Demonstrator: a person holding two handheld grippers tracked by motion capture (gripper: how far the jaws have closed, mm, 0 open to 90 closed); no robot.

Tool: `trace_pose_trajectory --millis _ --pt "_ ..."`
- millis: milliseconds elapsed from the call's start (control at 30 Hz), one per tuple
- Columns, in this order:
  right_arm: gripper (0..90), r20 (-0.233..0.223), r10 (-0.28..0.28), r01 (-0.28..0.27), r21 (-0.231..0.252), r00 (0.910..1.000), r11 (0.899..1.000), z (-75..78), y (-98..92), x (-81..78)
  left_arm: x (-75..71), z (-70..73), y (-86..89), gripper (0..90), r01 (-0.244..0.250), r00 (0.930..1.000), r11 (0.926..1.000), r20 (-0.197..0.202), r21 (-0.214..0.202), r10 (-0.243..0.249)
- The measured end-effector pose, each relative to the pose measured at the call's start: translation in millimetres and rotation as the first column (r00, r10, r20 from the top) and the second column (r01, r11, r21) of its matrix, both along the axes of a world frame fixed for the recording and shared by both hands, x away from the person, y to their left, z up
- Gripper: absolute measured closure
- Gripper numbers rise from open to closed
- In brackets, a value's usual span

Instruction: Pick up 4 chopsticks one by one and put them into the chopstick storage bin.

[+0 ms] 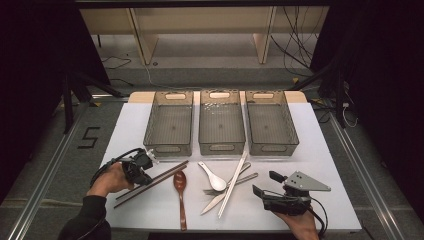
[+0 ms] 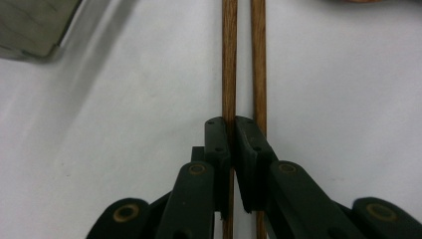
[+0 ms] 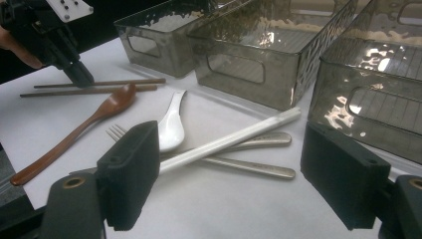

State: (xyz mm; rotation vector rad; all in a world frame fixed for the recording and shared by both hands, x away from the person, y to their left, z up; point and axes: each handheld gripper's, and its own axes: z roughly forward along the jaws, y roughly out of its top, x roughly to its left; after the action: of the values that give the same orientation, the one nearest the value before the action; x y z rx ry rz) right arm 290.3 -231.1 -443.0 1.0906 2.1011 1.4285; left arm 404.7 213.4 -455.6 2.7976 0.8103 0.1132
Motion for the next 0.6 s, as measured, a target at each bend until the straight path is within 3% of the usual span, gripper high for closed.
trace_pose_trajectory --millis 367,600 --pt "24.3 0.001 0.002 -0.002 -0.001 1.0 1.0 0.2 -0.1 0.0 -5.9 22.1 4.4 84.2 0.003 0.9995 1.0 0.031 -0.01 -0.002" --pt "24.3 0.004 0.003 -0.003 0.0 1.0 1.0 0.4 0.0 -0.6 -11.3 43.6 7.4 84.3 -0.001 0.9966 0.9936 0.081 -0.113 0.01"
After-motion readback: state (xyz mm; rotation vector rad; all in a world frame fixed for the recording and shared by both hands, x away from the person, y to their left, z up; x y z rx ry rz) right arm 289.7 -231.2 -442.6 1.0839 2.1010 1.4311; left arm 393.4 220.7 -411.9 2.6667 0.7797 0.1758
